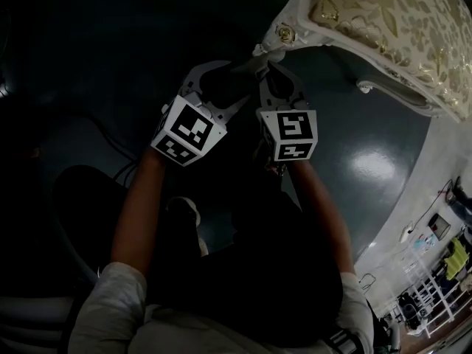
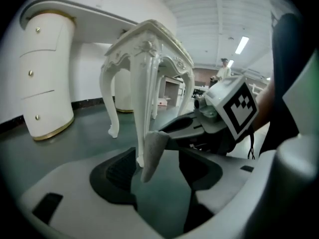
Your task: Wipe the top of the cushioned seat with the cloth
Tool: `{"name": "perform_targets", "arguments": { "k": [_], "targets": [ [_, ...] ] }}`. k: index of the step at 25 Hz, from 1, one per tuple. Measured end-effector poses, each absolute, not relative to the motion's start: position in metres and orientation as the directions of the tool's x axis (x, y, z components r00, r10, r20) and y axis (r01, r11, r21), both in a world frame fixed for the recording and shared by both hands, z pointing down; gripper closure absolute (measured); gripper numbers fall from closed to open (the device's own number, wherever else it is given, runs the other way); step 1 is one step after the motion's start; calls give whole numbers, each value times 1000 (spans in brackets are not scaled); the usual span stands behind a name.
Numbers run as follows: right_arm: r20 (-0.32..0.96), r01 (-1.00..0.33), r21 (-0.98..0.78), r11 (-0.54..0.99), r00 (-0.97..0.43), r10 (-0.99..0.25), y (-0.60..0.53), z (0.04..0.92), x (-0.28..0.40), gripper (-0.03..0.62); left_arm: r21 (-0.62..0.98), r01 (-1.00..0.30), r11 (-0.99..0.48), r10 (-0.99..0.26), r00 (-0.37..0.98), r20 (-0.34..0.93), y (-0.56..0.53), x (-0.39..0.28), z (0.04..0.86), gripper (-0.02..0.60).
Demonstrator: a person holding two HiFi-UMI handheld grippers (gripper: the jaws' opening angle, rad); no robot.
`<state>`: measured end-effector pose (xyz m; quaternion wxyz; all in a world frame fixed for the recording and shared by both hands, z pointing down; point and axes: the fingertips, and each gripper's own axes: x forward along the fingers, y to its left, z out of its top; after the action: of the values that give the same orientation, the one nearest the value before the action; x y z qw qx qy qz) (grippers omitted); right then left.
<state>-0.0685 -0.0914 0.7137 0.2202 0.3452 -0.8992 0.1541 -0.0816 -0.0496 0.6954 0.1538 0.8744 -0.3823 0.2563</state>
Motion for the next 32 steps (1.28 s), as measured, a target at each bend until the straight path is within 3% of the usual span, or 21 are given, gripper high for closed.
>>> {"name": "perform_targets", "arguments": {
  "k": [1, 5, 10, 11, 13, 17, 25, 32],
  "targets": [
    [496, -675, -134, 726, -679, -540, -89, 708, -73, 579, 36, -736, -676, -587, 566, 579, -49, -81, 695, 313],
    [479, -615, -154, 773, -731, -486, -81, 690, -86, 579, -64, -734, -676, -610, 508, 609, -53, -87, 697, 307],
    [489, -539, -118, 834, -762, -424, -68, 675, -94, 579, -27, -716, -698, -583, 546, 601, -52, -83, 692, 310],
    [490, -517, -108, 849, -771, -407, -65, 672, -96, 579, -13, -705, -710, -570, 562, 599, -50, -82, 690, 329],
    [487, -471, -96, 877, -790, -371, -62, 665, -100, 579, 14, -682, -731, -546, 597, 588, -46, -80, 683, 433],
    [486, -411, -113, 905, -817, -310, -58, 654, -102, 577, 67, -677, -733, -539, 638, 551, -44, -92, 668, 551],
    [517, -391, -87, 916, -804, -294, -30, 631, -77, 559, 101, -762, -639, -668, 616, 418, -69, -136, 618, 552],
    [582, -473, -59, 879, -732, -354, -24, 621, -36, 559, -106, -847, -520, -808, 448, 383, -112, -153, 553, 552]
  ]
}}
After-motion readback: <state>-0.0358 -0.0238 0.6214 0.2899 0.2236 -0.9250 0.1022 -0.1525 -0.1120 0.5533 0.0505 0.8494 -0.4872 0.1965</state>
